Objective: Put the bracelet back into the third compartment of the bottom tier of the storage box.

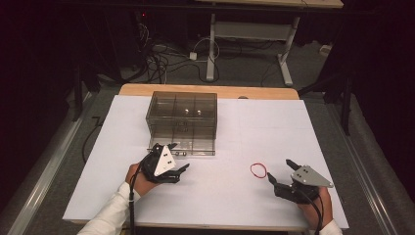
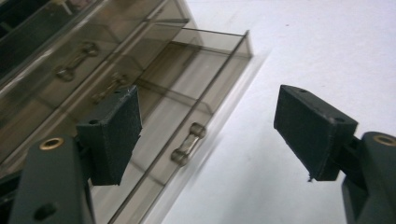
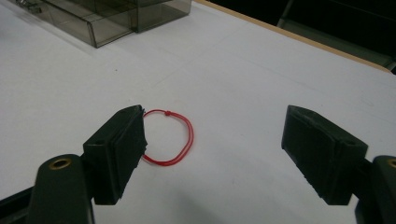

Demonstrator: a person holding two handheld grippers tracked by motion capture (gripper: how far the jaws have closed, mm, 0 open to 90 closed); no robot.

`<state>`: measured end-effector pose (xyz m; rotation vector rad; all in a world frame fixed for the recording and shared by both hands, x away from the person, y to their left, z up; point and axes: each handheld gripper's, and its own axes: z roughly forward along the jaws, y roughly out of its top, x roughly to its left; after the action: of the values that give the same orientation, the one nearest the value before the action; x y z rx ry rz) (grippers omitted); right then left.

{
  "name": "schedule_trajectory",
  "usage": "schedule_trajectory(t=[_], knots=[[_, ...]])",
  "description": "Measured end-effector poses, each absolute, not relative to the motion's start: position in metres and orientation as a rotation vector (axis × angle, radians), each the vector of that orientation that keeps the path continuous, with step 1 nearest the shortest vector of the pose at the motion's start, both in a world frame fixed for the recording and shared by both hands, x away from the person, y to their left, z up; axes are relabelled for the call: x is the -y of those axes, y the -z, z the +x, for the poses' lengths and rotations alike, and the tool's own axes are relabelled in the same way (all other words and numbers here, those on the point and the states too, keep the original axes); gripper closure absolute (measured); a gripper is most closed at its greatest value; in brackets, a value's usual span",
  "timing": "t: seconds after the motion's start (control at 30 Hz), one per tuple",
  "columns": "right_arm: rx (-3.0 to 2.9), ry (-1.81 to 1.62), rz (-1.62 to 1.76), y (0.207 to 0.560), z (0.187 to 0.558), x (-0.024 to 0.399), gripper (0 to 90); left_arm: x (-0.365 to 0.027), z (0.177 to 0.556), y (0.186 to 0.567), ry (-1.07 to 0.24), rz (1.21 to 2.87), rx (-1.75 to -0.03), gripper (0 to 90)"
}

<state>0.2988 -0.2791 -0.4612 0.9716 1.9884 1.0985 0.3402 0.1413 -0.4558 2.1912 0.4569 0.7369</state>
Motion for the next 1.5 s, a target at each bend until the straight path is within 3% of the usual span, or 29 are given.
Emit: schedule_trajectory(t=[0.7, 1.5], knots=[[-1.964, -1.069, 1.014, 0.459, 0.301, 0.284, 22.2, -0.104, 0.339, 0.457, -0.669, 2.204, -0.367, 22.8], [-1.984, -1.049, 1.041, 0.463, 0.303, 0.284, 22.2, -0.035, 0.349, 0.468, -0.48, 2.25, -0.242, 23.2]])
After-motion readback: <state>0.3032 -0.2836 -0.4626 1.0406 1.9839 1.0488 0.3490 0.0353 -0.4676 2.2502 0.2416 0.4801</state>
